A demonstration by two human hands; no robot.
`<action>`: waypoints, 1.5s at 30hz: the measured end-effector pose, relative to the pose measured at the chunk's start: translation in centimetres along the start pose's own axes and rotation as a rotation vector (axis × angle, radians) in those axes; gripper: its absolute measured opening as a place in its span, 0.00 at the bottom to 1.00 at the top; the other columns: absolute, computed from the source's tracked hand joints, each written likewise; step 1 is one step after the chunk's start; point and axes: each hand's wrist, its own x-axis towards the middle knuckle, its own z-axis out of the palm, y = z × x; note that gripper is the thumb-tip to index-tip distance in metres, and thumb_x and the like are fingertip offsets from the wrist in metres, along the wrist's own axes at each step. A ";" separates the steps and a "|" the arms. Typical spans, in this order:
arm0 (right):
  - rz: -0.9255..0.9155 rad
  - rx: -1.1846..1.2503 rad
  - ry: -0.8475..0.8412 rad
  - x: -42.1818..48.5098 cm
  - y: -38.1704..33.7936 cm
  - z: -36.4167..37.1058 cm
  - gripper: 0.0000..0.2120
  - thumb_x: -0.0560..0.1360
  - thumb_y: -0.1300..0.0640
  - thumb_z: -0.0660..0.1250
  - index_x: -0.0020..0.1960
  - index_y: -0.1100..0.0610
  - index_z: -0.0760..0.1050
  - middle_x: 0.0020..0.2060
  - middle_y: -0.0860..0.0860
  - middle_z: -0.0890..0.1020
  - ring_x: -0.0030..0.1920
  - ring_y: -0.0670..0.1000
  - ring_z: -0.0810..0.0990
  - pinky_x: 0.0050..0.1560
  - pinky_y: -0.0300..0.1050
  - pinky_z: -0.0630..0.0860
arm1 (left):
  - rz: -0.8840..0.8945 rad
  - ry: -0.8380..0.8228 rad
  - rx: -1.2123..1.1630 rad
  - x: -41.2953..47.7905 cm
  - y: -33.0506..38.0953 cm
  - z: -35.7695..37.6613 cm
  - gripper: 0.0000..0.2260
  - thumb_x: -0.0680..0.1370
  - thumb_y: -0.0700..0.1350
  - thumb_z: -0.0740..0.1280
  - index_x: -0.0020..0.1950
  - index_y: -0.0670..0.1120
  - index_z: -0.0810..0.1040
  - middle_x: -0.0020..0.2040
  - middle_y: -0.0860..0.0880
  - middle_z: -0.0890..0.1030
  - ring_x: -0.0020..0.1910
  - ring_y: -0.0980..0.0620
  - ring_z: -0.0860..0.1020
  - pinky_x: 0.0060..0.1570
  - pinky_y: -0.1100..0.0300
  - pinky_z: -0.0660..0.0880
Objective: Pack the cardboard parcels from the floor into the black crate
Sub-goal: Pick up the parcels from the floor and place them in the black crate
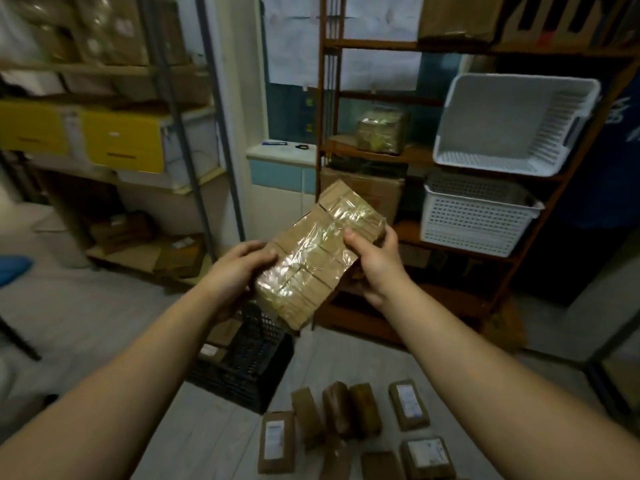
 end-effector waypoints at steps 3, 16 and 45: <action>0.059 0.154 0.069 1.5 3.4 7.4 0.36 0.71 0.56 0.74 0.72 0.47 0.57 0.61 0.54 0.75 0.56 0.58 0.79 0.54 0.66 0.77 | -0.071 0.037 -0.102 1.3 -1.2 -6.0 0.23 0.75 0.52 0.68 0.68 0.59 0.65 0.60 0.46 0.77 0.55 0.40 0.78 0.44 0.43 0.79; 0.124 -0.178 -0.009 8.6 13.8 24.9 0.36 0.70 0.48 0.74 0.73 0.48 0.62 0.62 0.52 0.76 0.56 0.53 0.80 0.58 0.55 0.78 | -0.082 0.092 0.038 10.5 0.5 -28.4 0.27 0.79 0.46 0.64 0.74 0.61 0.57 0.59 0.47 0.78 0.44 0.48 0.81 0.26 0.61 0.75; 0.202 -0.740 0.371 35.6 31.3 35.9 0.46 0.72 0.43 0.70 0.77 0.40 0.42 0.75 0.48 0.56 0.72 0.54 0.62 0.69 0.52 0.65 | 0.003 -0.512 0.537 53.0 -11.2 -39.7 0.37 0.67 0.50 0.75 0.71 0.59 0.59 0.64 0.49 0.74 0.61 0.52 0.75 0.61 0.49 0.75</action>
